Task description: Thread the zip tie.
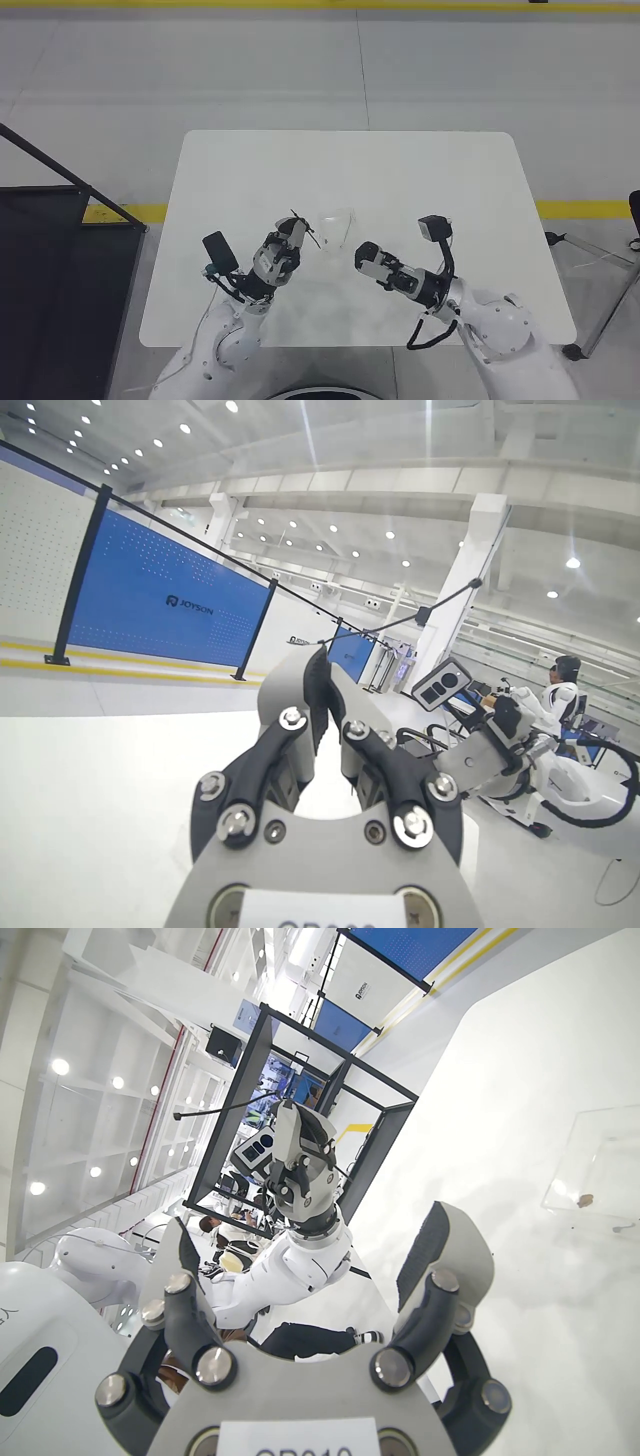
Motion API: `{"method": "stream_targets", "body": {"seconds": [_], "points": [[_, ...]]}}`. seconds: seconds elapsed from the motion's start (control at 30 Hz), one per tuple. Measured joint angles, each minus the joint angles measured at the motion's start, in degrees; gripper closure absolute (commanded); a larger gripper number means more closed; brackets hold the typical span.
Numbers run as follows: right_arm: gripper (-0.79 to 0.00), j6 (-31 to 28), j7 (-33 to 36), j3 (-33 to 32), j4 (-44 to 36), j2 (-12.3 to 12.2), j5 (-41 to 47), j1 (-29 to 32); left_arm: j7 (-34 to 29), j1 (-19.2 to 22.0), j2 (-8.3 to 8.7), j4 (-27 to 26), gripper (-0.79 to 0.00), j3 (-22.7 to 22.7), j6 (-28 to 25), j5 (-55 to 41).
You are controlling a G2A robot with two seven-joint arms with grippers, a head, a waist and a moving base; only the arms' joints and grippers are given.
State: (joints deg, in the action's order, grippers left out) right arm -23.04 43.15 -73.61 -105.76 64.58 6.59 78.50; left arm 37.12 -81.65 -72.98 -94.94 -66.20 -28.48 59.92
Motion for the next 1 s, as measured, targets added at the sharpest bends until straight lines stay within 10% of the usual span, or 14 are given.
{"method": "stream_targets", "body": {"seconds": [0.37, 0.47, 1.0], "points": [[-0.785, -3.6, -2.6, 4.2, 2.2, 0.7, -0.3, -2.9, -1.5, -0.4, -0.37, -1.0, 0.0, 1.2, 1.4, -0.6], [-0.588, -5.4, -3.8, 5.9, 4.6, 1.1, -1.3, -4.7, -2.1, -0.3, -0.46, -0.9, 0.0, 1.4, 1.2, -0.7], [-0.336, -5.1, -11.8, 11.9, 10.6, 2.8, -9.1, -10.0, -2.9, -0.1, -0.84, -0.5, 0.0, 1.2, 0.3, -2.2]]}}
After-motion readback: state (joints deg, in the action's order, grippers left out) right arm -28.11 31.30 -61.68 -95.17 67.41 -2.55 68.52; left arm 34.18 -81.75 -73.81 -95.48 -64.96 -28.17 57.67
